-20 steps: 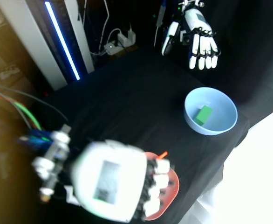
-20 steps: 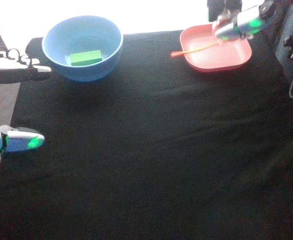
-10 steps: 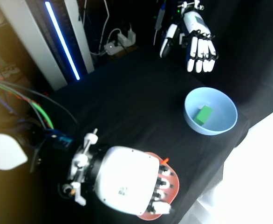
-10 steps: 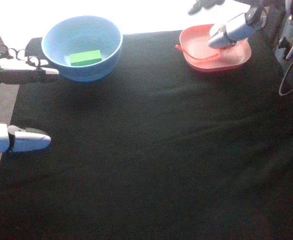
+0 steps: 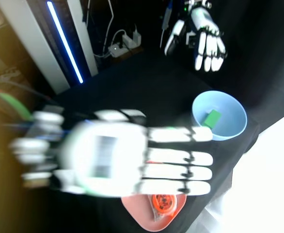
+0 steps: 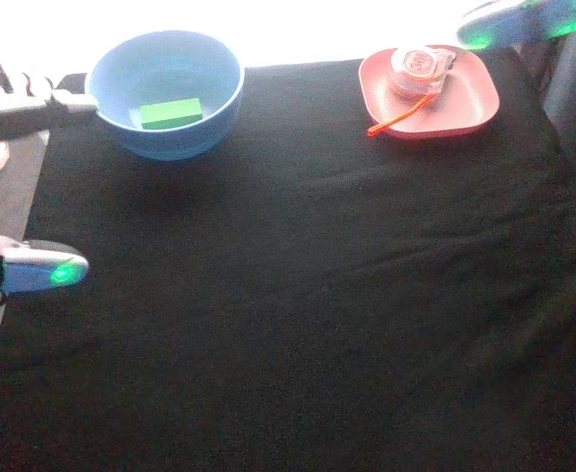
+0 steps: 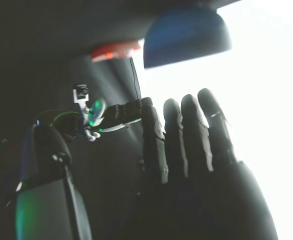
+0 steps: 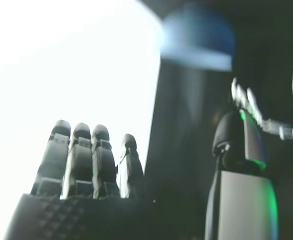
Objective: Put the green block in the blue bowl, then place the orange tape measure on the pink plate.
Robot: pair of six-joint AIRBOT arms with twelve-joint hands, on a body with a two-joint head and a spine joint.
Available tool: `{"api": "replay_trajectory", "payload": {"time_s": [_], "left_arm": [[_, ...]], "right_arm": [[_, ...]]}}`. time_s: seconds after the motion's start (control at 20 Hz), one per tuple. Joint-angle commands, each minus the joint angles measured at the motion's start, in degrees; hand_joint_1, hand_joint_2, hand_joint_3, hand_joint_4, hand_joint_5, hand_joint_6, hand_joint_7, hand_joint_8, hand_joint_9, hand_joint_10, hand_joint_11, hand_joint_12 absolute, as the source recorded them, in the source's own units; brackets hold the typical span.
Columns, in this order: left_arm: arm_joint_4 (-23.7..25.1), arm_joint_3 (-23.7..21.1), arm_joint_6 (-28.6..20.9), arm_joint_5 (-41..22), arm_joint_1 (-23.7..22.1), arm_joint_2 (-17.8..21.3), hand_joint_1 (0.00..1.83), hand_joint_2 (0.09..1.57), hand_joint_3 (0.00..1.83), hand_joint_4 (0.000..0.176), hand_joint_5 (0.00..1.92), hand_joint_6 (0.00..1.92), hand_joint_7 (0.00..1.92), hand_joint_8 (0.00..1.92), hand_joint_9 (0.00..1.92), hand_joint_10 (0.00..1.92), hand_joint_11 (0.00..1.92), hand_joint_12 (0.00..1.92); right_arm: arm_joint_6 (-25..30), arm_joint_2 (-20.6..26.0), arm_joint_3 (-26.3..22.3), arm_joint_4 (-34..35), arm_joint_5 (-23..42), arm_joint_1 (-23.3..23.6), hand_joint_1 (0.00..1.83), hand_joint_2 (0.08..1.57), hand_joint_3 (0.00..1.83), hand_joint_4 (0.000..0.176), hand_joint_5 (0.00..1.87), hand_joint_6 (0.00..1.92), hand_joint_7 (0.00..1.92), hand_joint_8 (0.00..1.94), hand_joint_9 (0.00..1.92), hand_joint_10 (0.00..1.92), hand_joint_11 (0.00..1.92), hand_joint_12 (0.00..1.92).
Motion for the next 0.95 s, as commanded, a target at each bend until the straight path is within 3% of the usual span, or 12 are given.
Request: {"api": "replay_trajectory", "payload": {"time_s": [0.0, 0.05, 0.1, 0.15, 0.25, 0.35, 0.45, 0.55, 0.65, 0.75, 0.8, 0.9], "left_arm": [[-0.9, -0.3, -0.2, -9.5, 0.5, 0.4, 0.61, 0.85, 0.01, 0.041, 0.3, 0.0, 0.32, 0.0, 0.35, 0.01, 0.0, 0.92], [-1.0, -0.6, -0.2, -10.1, 1.0, 0.3, 0.55, 0.88, 0.01, 0.064, 0.28, 0.0, 0.32, 0.0, 0.36, 0.01, 0.0, 0.98], [-1.3, -1.2, -0.2, -11.6, 1.5, 0.1, 0.48, 0.92, 0.01, 0.056, 0.25, 0.0, 0.3, 0.0, 0.37, 0.0, 0.0, 1.07], [-1.6, -1.5, -0.2, -12.6, 2.0, 0.0, 0.41, 0.96, 0.02, 0.1, 0.18, 0.0, 0.23, 0.0, 0.31, 0.0, 0.0, 1.09], [-4.1, -2.6, -0.2, -18.0, 5.0, -0.5, 0.37, 0.96, 0.01, 0.112, 0.14, 0.0, 0.2, 0.0, 0.29, 0.01, 0.0, 1.15], [-5.1, -3.2, -0.2, -21.8, 6.6, -1.2, 0.38, 1.02, 0.01, 0.073, 0.13, 0.01, 0.2, 0.0, 0.27, 0.0, 0.0, 1.12], [-5.3, -3.5, -0.2, -24.1, 7.1, -2.5, 0.38, 1.0, 0.0, 0.093, 0.15, 0.0, 0.21, 0.0, 0.25, 0.0, 0.0, 0.97], [-5.3, -3.5, -0.2, -25.8, 7.1, -3.9, 0.27, 1.07, 0.01, 0.064, 0.11, 0.0, 0.16, 0.0, 0.21, 0.0, 0.0, 0.82], [-5.7, -3.7, -0.3, -25.9, 7.1, -4.8, 0.26, 1.08, 0.0, 0.049, 0.1, 0.0, 0.14, 0.0, 0.23, 0.01, 0.0, 0.9], [-5.9, -3.6, -0.4, -25.9, 7.1, -5.4, 0.19, 1.13, 0.01, 0.008, 0.04, 0.0, 0.12, 0.0, 0.23, 0.0, 0.0, 0.85], [-5.9, -3.4, -0.6, -26.0, 6.8, -5.8, 0.2, 1.12, 0.0, 0.001, 0.06, 0.01, 0.14, 0.01, 0.24, 0.0, 0.0, 0.82], [-5.7, -3.1, -0.9, -26.0, 6.2, -6.2, 0.13, 1.17, 0.01, 0.011, 0.08, 0.0, 0.16, 0.0, 0.22, 0.01, 0.0, 0.66]], "right_arm": [[-1.6, 1.0, -2.2, 6.5, 10.4, -2.7, 0.86, 0.82, 0.0, 0.153, 0.1, 0.02, 0.07, 0.02, 0.01, 0.0, 0.0, 0.0], [-3.3, 2.9, -4.6, 11.9, 15.6, -6.6, 0.9, 0.8, 0.0, 0.171, 0.15, 0.01, 0.13, 0.01, 0.04, 0.01, 0.02, 0.01], [-4.9, 5.0, -7.9, 19.6, 24.0, -12.9, 0.96, 0.83, 0.0, 0.151, 0.19, 0.01, 0.16, 0.01, 0.08, 0.01, 0.01, 0.01], [-5.4, 5.5, -9.0, 21.7, 26.5, -14.6, 0.97, 0.84, 0.0, 0.125, 0.18, 0.0, 0.17, 0.0, 0.11, 0.02, 0.02, 0.02], [-8.7, 7.3, -13.7, 30.0, 36.5, -21.5, 0.92, 0.84, 0.0, 0.104, 0.2, 0.0, 0.21, 0.0, 0.2, 0.02, 0.01, 0.27], [-9.7, 6.5, -15.9, 35.4, 43.3, -26.3, 0.92, 0.9, 0.0, 0.107, 0.22, 0.01, 0.22, 0.01, 0.14, 0.01, 0.02, 0.02], [-9.7, 5.0, -17.5, 40.5, 49.3, -30.5, 0.89, 0.88, 0.0, 0.094, 0.25, 0.0, 0.27, 0.0, 0.18, 0.01, 0.04, 0.03], [-9.7, 4.1, -19.5, 43.9, 54.8, -33.4, 0.93, 0.92, 0.01, 0.08, 0.32, 0.02, 0.23, 0.0, 0.13, 0.0, 0.0, 0.0], [-9.7, 3.5, -20.4, 44.7, 54.8, -33.7, 0.83, 0.99, 0.01, 0.057, 0.23, 0.0, 0.16, 0.0, 0.09, 0.0, 0.07, 0.04], [-9.7, 3.1, -20.3, 44.7, 54.8, -33.7, 0.83, 0.98, 0.0, 0.063, 0.26, 0.01, 0.14, 0.0, 0.08, 0.0, 0.1, 0.06], [-9.7, 3.0, -20.2, 44.5, 54.8, -33.7, 0.83, 1.0, 0.01, 0.069, 0.22, 0.0, 0.14, 0.0, 0.08, 0.0, 0.08, 0.05], [-9.7, 3.4, -20.0, 43.5, 54.8, -33.7, 0.86, 1.0, 0.0, 0.047, 0.2, 0.0, 0.16, 0.01, 0.08, 0.01, 0.03, 0.04]]}}
